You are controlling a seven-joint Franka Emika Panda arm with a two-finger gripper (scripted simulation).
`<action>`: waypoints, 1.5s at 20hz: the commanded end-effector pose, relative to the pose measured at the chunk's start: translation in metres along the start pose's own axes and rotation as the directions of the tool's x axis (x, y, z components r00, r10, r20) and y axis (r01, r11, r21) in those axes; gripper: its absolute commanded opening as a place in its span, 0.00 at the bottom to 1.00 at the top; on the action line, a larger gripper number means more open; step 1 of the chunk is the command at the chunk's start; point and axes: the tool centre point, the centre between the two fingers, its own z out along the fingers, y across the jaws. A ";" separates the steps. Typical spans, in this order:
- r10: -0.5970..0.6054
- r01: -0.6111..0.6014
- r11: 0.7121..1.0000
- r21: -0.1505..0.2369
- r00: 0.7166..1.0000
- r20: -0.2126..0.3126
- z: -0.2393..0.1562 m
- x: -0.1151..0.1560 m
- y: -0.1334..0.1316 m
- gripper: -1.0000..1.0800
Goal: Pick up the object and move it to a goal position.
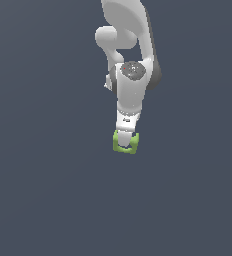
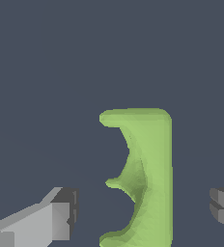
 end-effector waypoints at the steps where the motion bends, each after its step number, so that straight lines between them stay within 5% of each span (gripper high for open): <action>1: 0.000 0.000 1.000 0.001 1.000 0.000 0.005 0.000 0.000 0.96; 14: -0.005 0.005 1.000 0.001 1.000 0.000 0.049 0.000 -0.001 0.96; 15: -0.005 0.005 1.000 0.001 1.000 0.000 0.049 0.000 -0.001 0.00; 30: -0.005 0.005 1.000 0.000 1.000 0.000 0.043 -0.002 -0.002 0.00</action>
